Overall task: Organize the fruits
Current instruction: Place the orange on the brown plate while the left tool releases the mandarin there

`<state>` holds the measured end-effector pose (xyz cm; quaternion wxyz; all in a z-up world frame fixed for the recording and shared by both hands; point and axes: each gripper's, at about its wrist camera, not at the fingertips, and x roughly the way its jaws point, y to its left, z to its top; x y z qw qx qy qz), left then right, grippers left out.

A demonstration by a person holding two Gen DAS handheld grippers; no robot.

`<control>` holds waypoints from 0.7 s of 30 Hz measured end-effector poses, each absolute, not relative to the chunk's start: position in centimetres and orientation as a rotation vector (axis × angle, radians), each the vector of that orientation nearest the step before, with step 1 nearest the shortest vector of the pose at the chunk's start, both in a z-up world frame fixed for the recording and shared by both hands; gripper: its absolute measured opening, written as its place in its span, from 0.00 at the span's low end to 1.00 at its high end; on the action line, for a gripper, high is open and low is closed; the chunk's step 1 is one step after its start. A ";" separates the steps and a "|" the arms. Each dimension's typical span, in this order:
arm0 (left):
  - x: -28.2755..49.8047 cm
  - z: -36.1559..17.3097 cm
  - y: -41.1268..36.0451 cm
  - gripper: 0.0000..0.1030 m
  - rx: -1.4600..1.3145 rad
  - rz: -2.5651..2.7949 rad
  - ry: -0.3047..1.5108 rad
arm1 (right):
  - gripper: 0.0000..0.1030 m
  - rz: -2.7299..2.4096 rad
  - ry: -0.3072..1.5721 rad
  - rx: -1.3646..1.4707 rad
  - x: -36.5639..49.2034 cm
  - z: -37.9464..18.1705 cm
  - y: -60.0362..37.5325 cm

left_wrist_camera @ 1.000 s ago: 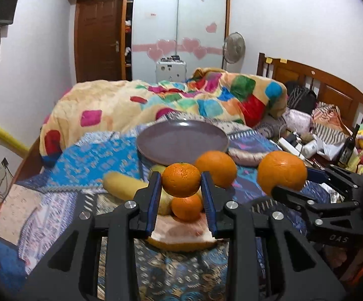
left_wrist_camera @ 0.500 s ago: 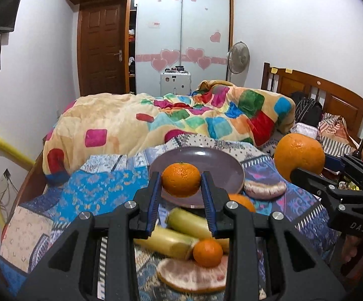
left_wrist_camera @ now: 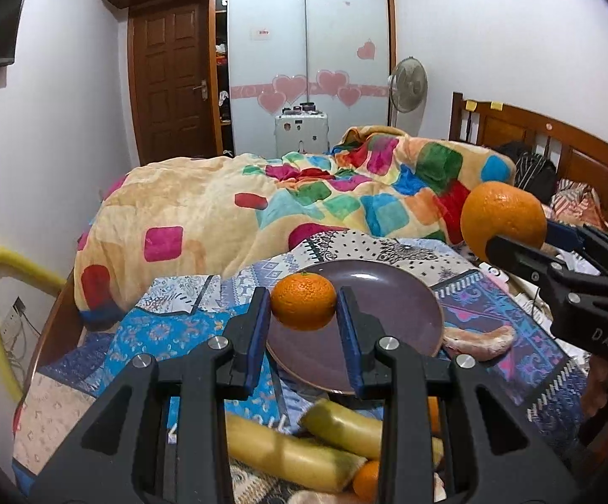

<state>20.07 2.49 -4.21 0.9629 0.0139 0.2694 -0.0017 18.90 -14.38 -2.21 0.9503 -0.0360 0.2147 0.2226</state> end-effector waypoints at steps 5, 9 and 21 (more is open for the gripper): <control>22.6 -5.0 2.9 0.31 0.029 0.012 0.589 | 0.62 0.443 0.465 -0.089 21.1 -2.9 -13.8; 24.8 -6.0 3.1 0.31 0.022 0.009 0.643 | 0.62 0.442 0.498 -0.101 22.4 -3.5 -13.4; 30.3 -8.4 2.9 0.31 0.063 0.009 0.773 | 0.62 0.450 0.643 -0.164 27.0 -6.3 -11.8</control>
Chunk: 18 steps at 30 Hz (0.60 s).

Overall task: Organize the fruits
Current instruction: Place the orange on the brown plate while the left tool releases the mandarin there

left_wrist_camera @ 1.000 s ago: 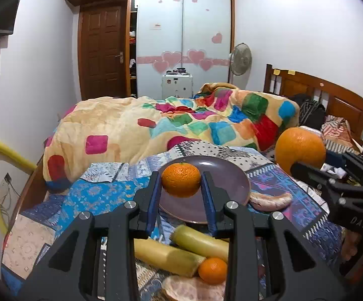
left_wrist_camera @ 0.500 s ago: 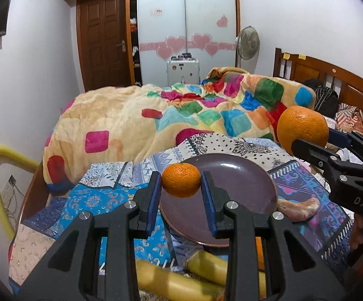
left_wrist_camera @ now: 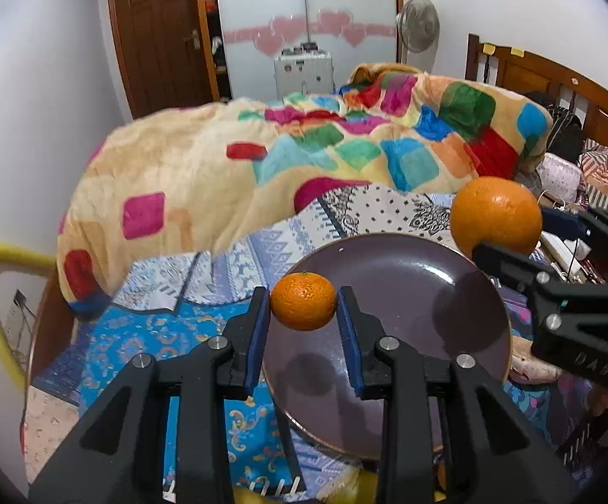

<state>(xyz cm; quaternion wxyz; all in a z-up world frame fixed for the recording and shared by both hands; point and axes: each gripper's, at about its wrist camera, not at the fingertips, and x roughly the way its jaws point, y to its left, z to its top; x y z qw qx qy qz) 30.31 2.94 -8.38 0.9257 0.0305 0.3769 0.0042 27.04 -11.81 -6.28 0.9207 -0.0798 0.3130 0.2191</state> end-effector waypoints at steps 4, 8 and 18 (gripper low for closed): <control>32.3 -9.5 3.5 0.31 0.031 -0.004 0.844 | 0.62 0.470 0.721 -0.170 28.5 -7.5 -11.4; 33.8 -10.8 3.8 0.31 0.024 -0.004 0.904 | 0.62 0.476 0.770 -0.176 29.4 -8.5 -11.1; 34.9 -12.1 4.4 0.34 -0.004 -0.011 0.963 | 0.63 0.487 0.824 -0.193 30.4 -9.5 -10.4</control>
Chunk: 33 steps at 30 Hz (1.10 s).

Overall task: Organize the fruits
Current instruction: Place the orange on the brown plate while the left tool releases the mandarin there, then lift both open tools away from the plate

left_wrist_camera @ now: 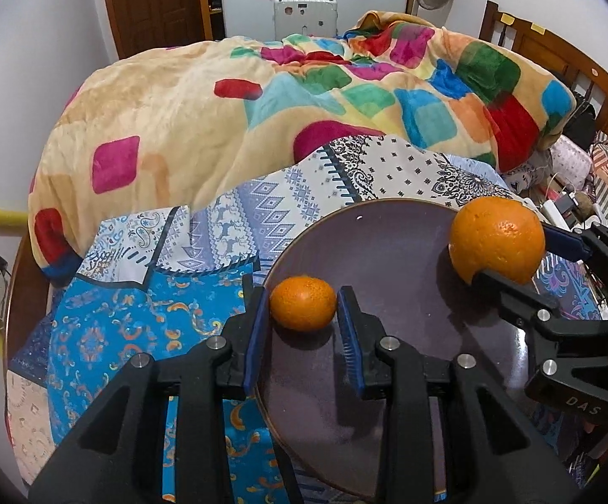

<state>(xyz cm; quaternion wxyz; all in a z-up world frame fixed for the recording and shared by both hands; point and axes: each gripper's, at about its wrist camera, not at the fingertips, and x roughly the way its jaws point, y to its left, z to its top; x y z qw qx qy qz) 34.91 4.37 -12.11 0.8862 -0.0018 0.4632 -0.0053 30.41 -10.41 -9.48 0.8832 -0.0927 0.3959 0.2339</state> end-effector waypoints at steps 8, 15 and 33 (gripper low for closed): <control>34.0 -11.4 3.9 0.57 0.042 -0.001 0.926 | 0.64 0.492 0.845 -0.199 30.4 -9.7 -10.4; 31.4 -8.8 4.4 0.57 0.032 0.007 0.865 | 0.65 0.504 0.795 -0.202 28.5 -8.1 -10.9; 20.1 -4.8 4.5 0.65 0.009 0.007 0.759 | 0.65 0.518 0.665 -0.138 19.1 -3.3 -14.4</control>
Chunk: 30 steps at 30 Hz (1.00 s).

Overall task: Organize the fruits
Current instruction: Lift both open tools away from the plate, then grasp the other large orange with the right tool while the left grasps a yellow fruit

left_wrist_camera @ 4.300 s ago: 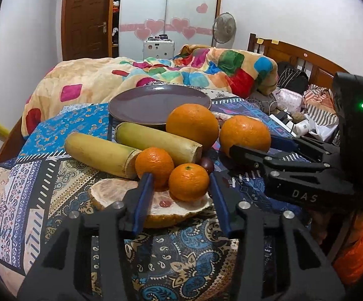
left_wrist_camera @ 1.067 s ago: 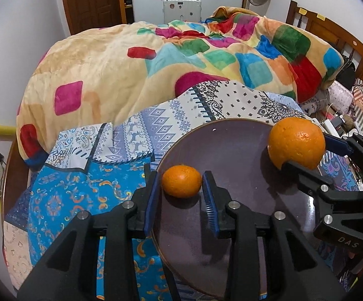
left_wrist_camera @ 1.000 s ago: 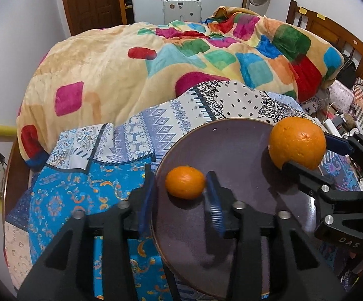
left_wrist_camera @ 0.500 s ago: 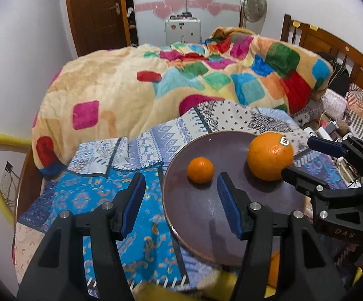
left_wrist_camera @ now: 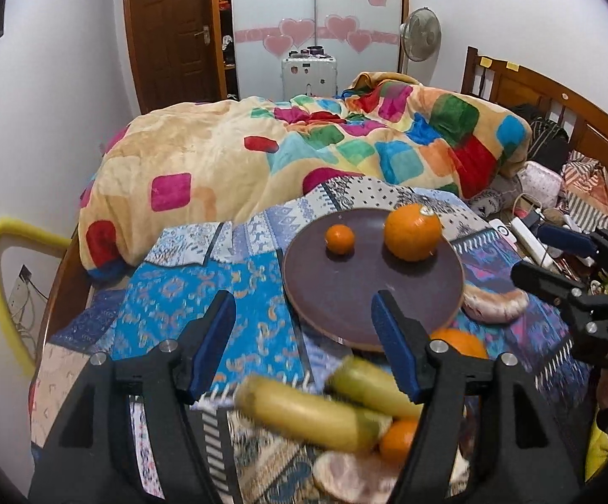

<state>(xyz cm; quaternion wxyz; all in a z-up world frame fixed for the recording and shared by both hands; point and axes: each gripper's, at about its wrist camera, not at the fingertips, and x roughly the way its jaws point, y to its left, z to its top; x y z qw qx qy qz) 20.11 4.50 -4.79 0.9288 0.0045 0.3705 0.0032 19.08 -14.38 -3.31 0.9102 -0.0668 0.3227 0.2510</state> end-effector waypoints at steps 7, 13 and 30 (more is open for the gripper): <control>17.0 -6.6 4.1 0.67 0.015 0.002 0.778 | 0.66 0.535 0.644 -0.122 16.2 -4.0 -14.6; 15.5 -9.0 4.4 0.67 0.000 -0.008 0.823 | 0.66 0.548 0.657 -0.127 14.7 -5.7 -14.2; 15.4 -12.4 4.6 0.78 -0.042 -0.028 0.853 | 0.66 0.567 0.708 -0.151 15.5 -9.4 -12.6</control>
